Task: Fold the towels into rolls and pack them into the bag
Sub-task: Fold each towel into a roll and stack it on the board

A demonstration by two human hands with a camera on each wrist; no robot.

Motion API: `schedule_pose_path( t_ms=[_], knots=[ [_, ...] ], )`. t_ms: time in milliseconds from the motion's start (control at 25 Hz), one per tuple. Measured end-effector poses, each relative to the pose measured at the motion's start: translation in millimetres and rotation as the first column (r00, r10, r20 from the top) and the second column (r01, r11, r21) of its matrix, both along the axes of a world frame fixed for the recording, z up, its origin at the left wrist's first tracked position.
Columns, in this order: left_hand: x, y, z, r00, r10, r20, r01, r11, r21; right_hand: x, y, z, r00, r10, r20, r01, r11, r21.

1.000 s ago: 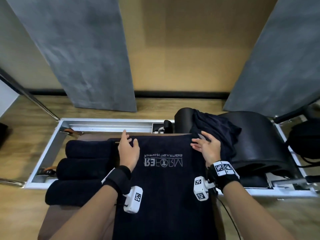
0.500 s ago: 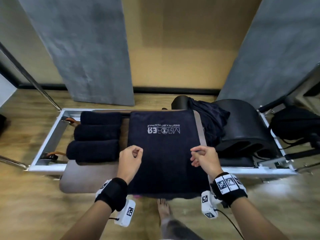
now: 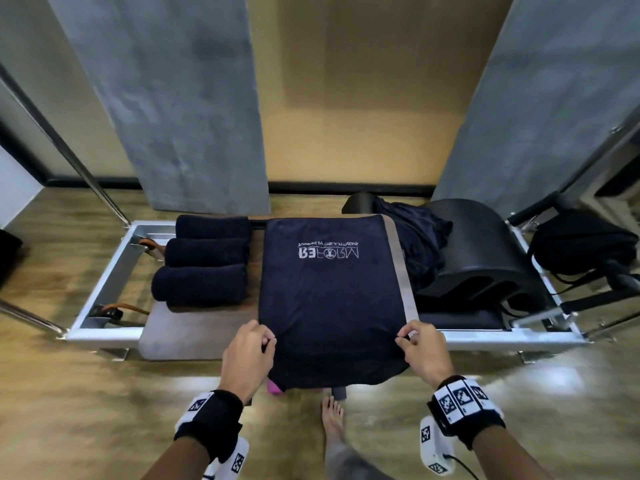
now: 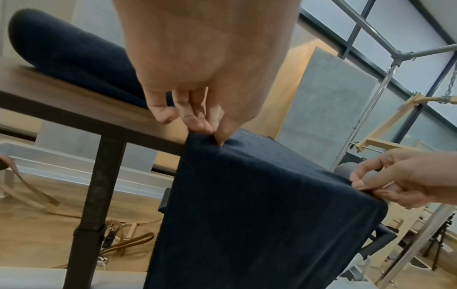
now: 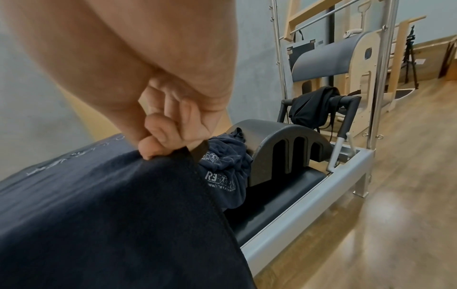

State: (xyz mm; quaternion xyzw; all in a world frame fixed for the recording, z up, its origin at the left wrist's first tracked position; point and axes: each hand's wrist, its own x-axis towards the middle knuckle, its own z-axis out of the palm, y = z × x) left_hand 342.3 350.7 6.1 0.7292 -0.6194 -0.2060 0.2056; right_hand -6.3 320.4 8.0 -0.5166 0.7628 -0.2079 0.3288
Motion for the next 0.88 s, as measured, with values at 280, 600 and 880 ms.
schedule_pose_path(
  t_ms=[280,600,880],
  knots=[
    [-22,-81,47,0.997,-0.009,-0.081,-0.014,0.962,-0.274,21,-76,53,0.993,0.048,0.112,-0.029,0.986,-0.165],
    [-61,-211,67,0.986,0.006,-0.169,-0.040,0.980,-0.194,77,-220,81,0.960,0.111,0.257,-0.067,0.982,-0.176],
    [-32,-161,11,0.984,0.140,-0.113,-0.140,0.990,0.007,33,-177,29,0.972,0.015,0.232,-0.015,1.000,-0.005]
  ],
)
